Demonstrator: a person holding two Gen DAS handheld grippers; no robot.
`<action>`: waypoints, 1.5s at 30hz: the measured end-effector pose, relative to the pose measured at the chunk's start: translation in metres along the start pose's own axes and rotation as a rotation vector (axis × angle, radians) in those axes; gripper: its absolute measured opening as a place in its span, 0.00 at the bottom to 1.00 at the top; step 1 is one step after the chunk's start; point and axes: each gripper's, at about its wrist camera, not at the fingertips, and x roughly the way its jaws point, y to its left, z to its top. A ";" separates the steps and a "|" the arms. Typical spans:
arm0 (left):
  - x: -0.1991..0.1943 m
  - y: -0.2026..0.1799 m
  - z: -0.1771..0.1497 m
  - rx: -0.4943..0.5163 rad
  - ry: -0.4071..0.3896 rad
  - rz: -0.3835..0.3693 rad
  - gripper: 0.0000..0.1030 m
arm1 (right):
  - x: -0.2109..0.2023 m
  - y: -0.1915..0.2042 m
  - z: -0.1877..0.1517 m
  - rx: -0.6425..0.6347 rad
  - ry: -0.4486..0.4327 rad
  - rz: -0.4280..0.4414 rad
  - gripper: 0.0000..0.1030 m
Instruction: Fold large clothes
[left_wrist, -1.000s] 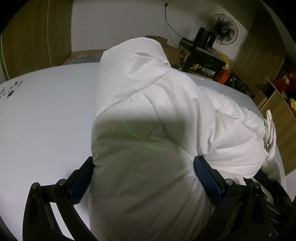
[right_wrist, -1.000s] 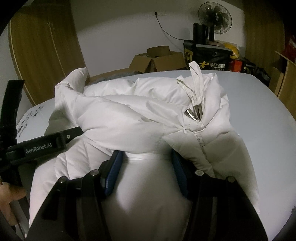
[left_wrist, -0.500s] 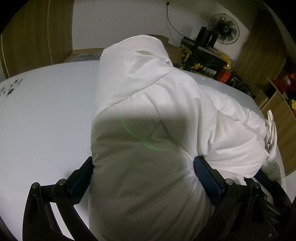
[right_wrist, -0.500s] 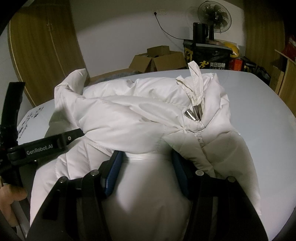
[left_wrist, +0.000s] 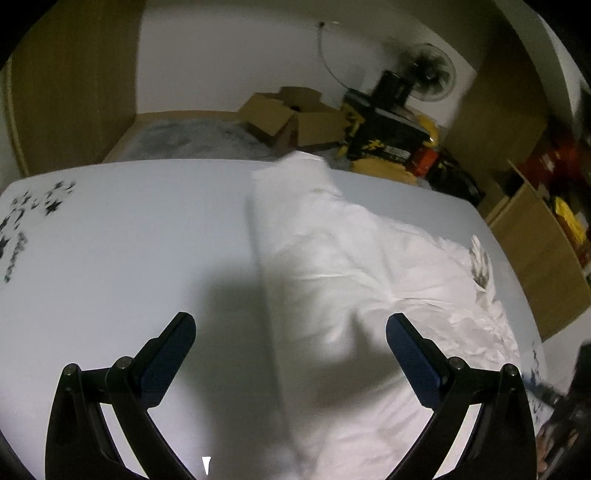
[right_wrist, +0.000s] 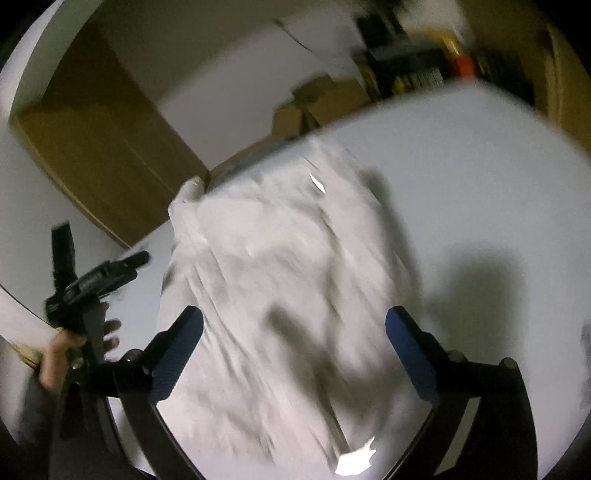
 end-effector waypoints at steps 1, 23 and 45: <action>0.000 0.008 0.002 -0.014 0.005 0.001 1.00 | 0.002 -0.014 -0.006 0.057 0.037 0.037 0.97; 0.124 0.065 0.020 -0.344 0.204 -0.480 1.00 | 0.051 -0.047 -0.038 0.192 0.202 0.191 0.61; 0.088 0.022 0.034 -0.151 0.187 -0.418 0.39 | 0.052 0.009 -0.046 0.094 0.183 0.196 0.32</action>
